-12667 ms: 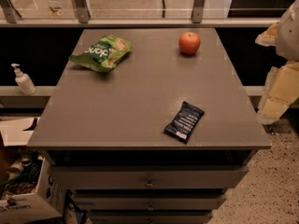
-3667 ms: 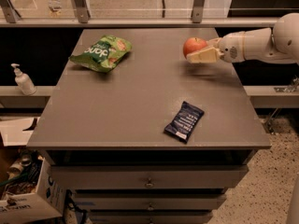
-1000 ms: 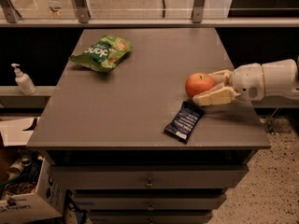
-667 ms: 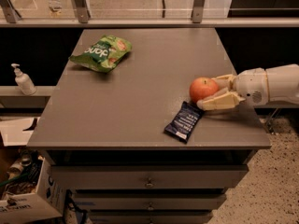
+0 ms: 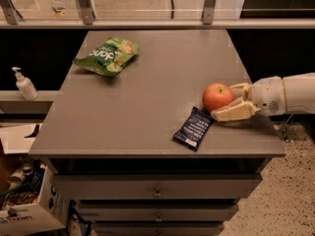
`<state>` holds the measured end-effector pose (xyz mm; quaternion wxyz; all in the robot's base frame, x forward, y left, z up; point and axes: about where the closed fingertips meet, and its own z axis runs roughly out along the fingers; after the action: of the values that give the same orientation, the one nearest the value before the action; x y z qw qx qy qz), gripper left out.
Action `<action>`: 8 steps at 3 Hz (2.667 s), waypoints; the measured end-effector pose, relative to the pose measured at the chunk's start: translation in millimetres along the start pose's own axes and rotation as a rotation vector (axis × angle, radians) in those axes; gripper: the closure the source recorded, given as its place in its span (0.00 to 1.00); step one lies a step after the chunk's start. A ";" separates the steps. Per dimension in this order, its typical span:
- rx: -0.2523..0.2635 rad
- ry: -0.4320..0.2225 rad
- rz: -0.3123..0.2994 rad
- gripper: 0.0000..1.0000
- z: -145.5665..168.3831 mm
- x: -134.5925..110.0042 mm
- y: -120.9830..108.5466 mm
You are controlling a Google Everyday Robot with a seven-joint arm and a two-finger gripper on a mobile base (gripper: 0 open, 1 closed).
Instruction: Move apple near rxbar blueberry
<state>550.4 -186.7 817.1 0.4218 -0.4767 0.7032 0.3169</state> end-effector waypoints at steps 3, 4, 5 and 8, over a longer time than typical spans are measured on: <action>0.000 0.007 0.003 0.04 -1.5 3.8 0.0; -0.002 0.010 0.003 0.00 -1.5 4.2 0.3; -0.002 0.010 0.003 0.00 -1.5 4.1 0.3; 0.099 -0.077 -0.031 0.00 -91.1 -18.3 -18.9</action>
Offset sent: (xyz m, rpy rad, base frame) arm -0.0040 -0.0115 -0.0080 -0.0187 0.0132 -0.0075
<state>545.0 -263.1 873.0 0.4766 -0.4536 0.6936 0.2932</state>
